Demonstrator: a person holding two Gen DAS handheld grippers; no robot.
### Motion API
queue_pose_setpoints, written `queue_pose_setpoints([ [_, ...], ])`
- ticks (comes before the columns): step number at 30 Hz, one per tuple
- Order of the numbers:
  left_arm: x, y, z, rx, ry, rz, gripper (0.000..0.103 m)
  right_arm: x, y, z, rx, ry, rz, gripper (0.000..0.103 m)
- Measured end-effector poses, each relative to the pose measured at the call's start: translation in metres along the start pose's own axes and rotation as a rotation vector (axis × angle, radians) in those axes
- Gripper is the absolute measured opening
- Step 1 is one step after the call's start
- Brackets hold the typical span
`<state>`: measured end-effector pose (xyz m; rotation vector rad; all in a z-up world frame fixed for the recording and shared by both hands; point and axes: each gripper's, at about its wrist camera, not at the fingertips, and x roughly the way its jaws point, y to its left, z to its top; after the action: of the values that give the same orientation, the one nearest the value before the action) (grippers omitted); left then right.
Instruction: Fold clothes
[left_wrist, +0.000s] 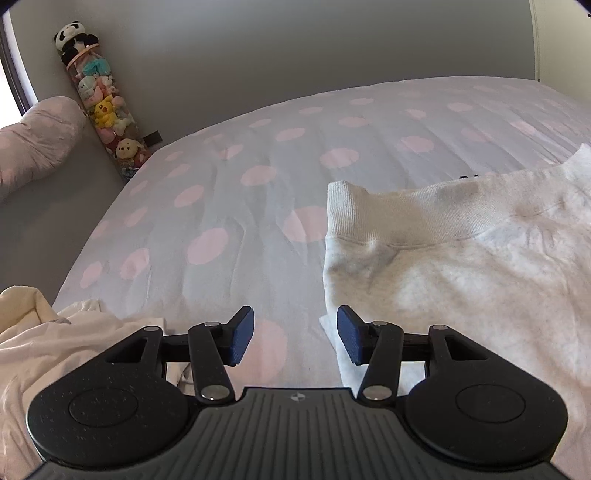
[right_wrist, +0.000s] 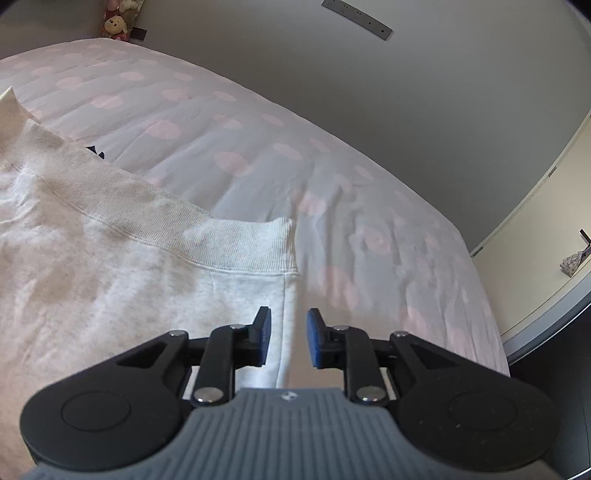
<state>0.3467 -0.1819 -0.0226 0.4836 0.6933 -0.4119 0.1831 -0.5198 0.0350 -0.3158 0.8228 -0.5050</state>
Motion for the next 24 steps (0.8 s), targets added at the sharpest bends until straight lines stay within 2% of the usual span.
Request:
queue_pose_setpoints([
  [9, -0.056, -0.033, -0.052, 0.237, -0.037, -0.027, 0.058, -0.063, 0.015, -0.061, -0.022, -0.007, 0.118, 0.038],
  [14, -0.065, -0.065, -0.085, 0.402, -0.037, -0.034, 0.06, -0.086, 0.036, -0.092, -0.048, -0.017, 0.181, 0.049],
  [19, -0.061, -0.097, -0.118, 0.566, -0.033, -0.013, 0.063, -0.094, 0.061, -0.117, -0.16, -0.031, 0.19, 0.067],
  [24, -0.046, -0.115, -0.139, 0.692, -0.043, 0.069, 0.065, -0.089, 0.083, -0.136, -0.338, -0.047, 0.138, 0.071],
])
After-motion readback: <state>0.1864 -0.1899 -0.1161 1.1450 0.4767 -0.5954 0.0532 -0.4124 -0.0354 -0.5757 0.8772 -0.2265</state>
